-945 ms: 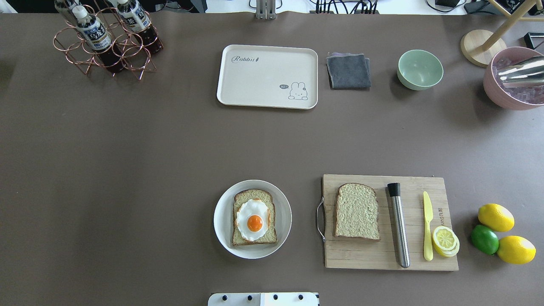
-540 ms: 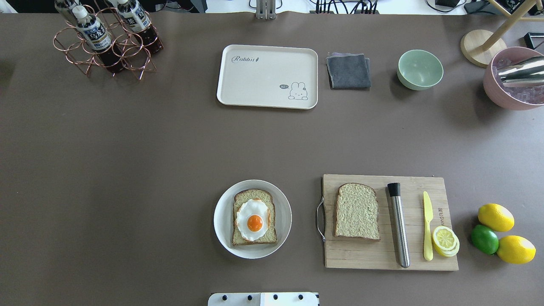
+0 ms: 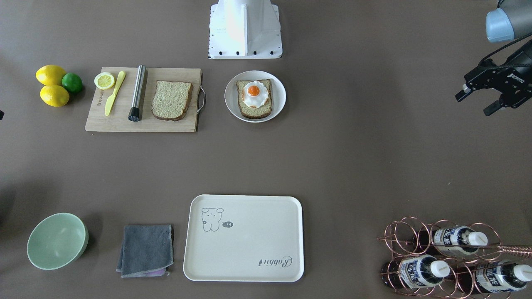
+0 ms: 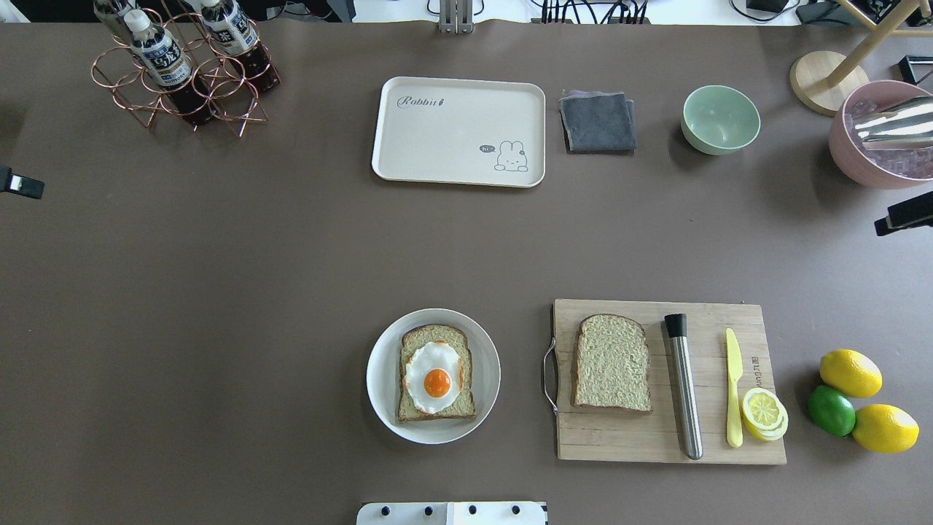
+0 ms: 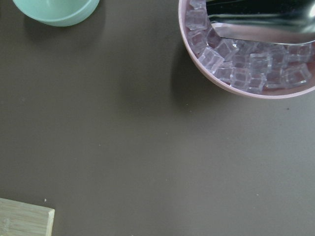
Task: Make sandwich and place on tray
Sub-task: 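Move the right gripper over the board's bread slice while the left arm moves in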
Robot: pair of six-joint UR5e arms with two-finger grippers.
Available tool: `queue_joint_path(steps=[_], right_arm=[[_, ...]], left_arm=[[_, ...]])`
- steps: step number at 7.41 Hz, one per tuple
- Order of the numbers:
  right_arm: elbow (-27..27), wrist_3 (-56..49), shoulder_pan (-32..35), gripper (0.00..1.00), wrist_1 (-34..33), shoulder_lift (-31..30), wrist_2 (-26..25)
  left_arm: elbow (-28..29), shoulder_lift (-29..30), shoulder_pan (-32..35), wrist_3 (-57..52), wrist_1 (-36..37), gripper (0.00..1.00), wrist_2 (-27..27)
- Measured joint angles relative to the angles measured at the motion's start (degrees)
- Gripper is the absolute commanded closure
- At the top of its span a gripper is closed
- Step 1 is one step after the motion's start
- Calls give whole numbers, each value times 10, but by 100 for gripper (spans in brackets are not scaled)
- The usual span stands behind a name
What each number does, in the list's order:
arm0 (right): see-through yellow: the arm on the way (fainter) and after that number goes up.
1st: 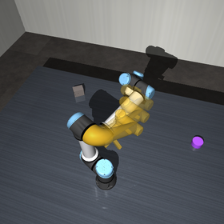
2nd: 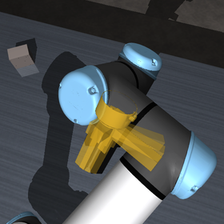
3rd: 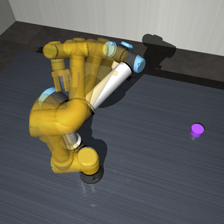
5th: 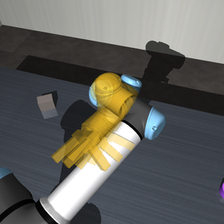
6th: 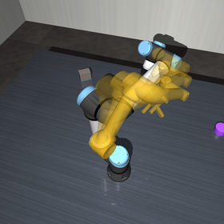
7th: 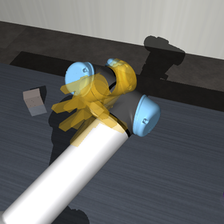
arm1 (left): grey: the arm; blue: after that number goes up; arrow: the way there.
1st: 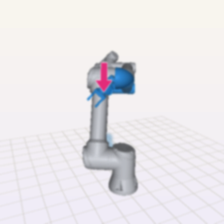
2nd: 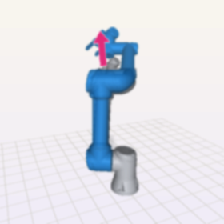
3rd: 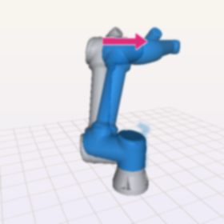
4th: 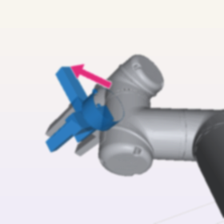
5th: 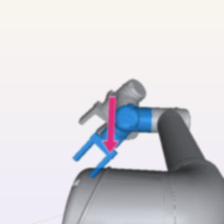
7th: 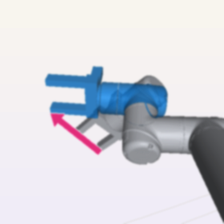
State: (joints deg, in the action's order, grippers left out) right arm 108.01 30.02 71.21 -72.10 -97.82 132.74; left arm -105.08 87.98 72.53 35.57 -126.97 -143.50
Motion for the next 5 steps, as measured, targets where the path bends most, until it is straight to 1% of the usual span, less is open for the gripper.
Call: queue_joint_path(steps=[1,2,3,5], right_arm=[[2,92,-53,2,55,1,-22],[8,158,-103,3,84,4,-45],[17,205,-147,4,96,9,-67],[29,294,-223,7,101,36,-104]], left_arm=[[-7,4,-45,74,-35,2,31],[-14,13,-101,148,-66,2,77],[-19,26,-156,206,-84,2,126],[-22,56,-248,277,-96,2,224]])
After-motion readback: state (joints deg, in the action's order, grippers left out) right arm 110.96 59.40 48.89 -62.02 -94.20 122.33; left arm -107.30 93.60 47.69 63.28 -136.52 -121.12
